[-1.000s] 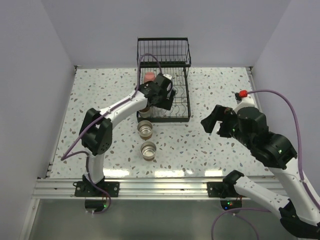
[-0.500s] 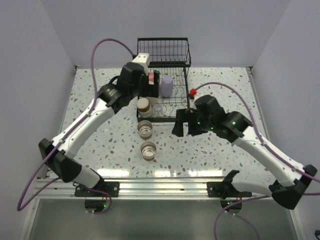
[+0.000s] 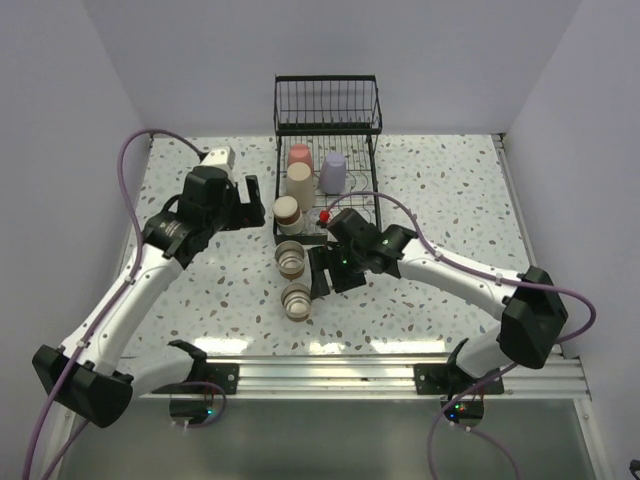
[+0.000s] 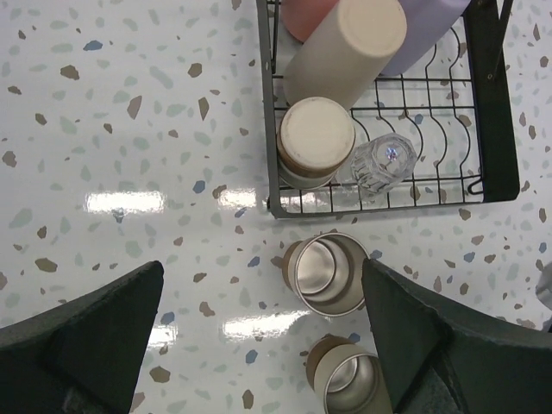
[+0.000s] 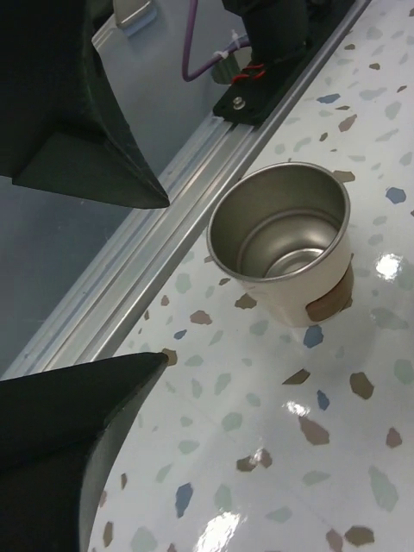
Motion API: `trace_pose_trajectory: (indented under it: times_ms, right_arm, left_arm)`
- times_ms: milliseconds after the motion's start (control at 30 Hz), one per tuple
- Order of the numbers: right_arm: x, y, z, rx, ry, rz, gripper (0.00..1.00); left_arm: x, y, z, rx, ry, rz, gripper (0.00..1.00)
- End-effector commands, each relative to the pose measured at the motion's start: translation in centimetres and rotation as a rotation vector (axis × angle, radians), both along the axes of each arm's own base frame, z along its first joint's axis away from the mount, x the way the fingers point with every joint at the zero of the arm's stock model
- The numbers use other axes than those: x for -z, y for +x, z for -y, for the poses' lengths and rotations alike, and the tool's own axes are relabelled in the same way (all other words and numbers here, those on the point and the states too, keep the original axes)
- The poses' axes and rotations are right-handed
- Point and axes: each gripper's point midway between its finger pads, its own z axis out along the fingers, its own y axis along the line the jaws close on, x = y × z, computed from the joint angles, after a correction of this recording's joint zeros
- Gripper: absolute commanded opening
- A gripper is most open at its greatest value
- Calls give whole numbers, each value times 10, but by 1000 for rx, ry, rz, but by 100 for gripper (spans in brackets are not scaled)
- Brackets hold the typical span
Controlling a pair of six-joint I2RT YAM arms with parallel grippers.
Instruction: Load the cups into the dish rack
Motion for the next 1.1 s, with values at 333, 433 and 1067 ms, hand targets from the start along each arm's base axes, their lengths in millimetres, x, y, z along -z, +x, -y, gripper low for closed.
trace_pose_trajectory:
  times_ms: [333,433,1067]
  right_arm:
    - [26,3,-39,-11,7,-19,57]
    - [32,5,-35,4,-31,-6,54]
    - [52,12,-41,14,-60,2,26]
  left_arm:
    - [2,-27,-11,-29,-41,-1,100]
    - [2,-26,-10,-24,-42,-2,100]
    - [6,-24,-4,-12,-65,-4,100]
